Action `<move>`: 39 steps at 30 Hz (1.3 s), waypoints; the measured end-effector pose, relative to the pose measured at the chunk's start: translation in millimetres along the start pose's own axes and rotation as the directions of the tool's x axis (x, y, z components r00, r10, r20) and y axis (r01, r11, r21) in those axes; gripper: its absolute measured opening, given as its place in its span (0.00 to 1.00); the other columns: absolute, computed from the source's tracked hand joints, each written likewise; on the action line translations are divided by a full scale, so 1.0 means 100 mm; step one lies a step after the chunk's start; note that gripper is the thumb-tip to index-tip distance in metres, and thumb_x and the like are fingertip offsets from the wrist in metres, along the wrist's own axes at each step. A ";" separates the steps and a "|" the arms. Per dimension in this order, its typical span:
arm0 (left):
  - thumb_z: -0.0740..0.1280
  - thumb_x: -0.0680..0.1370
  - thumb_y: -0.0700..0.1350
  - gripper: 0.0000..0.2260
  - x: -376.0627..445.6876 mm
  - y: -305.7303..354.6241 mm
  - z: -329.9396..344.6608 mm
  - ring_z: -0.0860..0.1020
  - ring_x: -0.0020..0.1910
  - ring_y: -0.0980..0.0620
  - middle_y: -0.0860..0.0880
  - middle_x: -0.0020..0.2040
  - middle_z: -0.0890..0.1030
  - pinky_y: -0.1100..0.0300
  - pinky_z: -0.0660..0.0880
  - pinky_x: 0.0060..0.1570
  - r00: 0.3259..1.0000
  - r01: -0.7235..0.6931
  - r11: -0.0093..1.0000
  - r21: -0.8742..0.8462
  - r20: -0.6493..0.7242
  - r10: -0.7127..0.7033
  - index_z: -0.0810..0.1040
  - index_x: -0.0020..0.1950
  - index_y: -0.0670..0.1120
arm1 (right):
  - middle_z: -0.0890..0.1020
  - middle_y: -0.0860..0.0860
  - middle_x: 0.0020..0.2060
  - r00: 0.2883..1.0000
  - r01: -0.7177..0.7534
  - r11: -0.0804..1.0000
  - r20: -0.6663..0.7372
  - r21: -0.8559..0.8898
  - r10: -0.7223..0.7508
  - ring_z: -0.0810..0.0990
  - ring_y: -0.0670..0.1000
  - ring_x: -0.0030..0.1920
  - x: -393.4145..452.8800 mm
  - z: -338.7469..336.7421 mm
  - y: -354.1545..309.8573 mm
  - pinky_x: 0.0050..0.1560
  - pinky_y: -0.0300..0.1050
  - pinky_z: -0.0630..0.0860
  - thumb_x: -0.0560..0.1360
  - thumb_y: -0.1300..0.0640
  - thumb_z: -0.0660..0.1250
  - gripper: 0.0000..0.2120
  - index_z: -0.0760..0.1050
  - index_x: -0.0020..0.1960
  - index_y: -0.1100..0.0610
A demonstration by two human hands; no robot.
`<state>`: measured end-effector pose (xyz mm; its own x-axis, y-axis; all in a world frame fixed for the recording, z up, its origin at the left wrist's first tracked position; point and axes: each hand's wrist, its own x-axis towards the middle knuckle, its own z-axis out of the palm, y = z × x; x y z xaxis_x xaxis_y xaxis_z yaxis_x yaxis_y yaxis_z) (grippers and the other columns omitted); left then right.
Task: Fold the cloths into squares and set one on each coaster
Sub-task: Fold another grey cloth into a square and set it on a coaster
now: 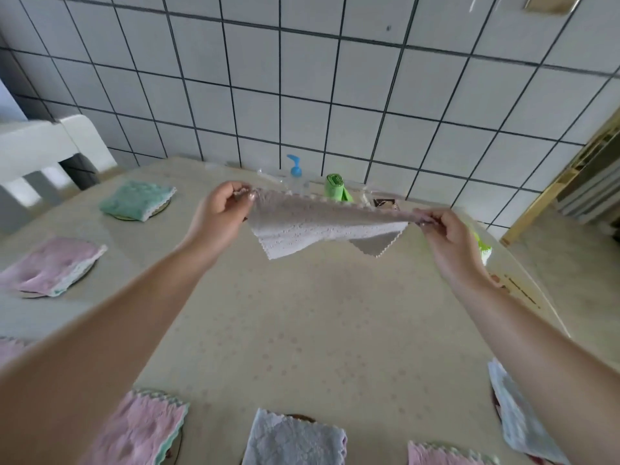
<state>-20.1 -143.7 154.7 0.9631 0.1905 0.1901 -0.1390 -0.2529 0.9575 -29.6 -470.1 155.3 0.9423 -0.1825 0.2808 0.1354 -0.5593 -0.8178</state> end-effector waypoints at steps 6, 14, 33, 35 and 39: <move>0.62 0.78 0.38 0.09 -0.80 -0.67 0.04 0.75 0.35 0.61 0.48 0.37 0.75 0.56 0.77 0.43 0.970 0.185 0.982 0.044 0.154 -0.190 0.75 0.42 0.49 | 0.82 0.50 0.41 0.964 -0.179 0.983 0.192 -0.034 0.182 0.78 0.49 0.44 -0.91 0.12 0.79 0.41 0.38 0.69 0.76 0.58 0.61 0.06 0.75 0.44 0.50; 0.64 0.78 0.42 0.06 -1.50 -1.43 0.10 0.73 0.32 0.51 0.47 0.33 0.74 0.58 0.75 0.30 0.869 0.403 0.879 0.255 0.196 -0.455 0.76 0.41 0.47 | 0.78 0.48 0.27 0.802 -0.440 0.874 0.347 -0.207 0.486 0.76 0.50 0.23 -1.61 0.17 1.34 0.31 0.45 0.74 0.77 0.58 0.61 0.10 0.73 0.37 0.56; 0.64 0.77 0.47 0.06 -0.81 -1.75 0.35 0.74 0.34 0.52 0.49 0.37 0.76 0.58 0.75 0.36 0.805 0.593 0.793 0.140 -0.074 -0.589 0.78 0.51 0.48 | 0.71 0.50 0.27 0.854 -0.305 0.873 0.298 -0.380 0.428 0.68 0.51 0.29 -0.51 0.83 1.30 0.30 0.44 0.63 0.75 0.56 0.60 0.08 0.71 0.38 0.57; 0.64 0.77 0.46 0.05 -0.75 -1.78 0.36 0.75 0.36 0.51 0.49 0.37 0.76 0.55 0.76 0.40 0.810 0.585 0.792 0.175 -0.082 -0.581 0.78 0.49 0.47 | 0.73 0.50 0.28 0.846 -0.297 0.872 0.317 -0.389 0.429 0.70 0.51 0.30 -0.44 0.91 1.35 0.30 0.44 0.64 0.75 0.56 0.60 0.08 0.73 0.39 0.55; 0.65 0.76 0.48 0.05 -0.70 -1.83 0.37 0.76 0.36 0.48 0.49 0.36 0.78 0.51 0.77 0.42 0.821 0.563 0.773 0.291 -0.093 -0.563 0.78 0.47 0.48 | 0.73 0.49 0.28 0.845 -0.266 0.873 0.337 -0.409 0.415 0.72 0.52 0.32 -0.36 1.02 1.45 0.30 0.43 0.64 0.77 0.56 0.60 0.08 0.72 0.40 0.55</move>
<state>-53.5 -145.5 -41.8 0.8478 0.3870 -0.3626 0.5019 -0.3647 0.7843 -12.7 -462.3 -24.0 0.9557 -0.1136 -0.2715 -0.2573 -0.7704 -0.5834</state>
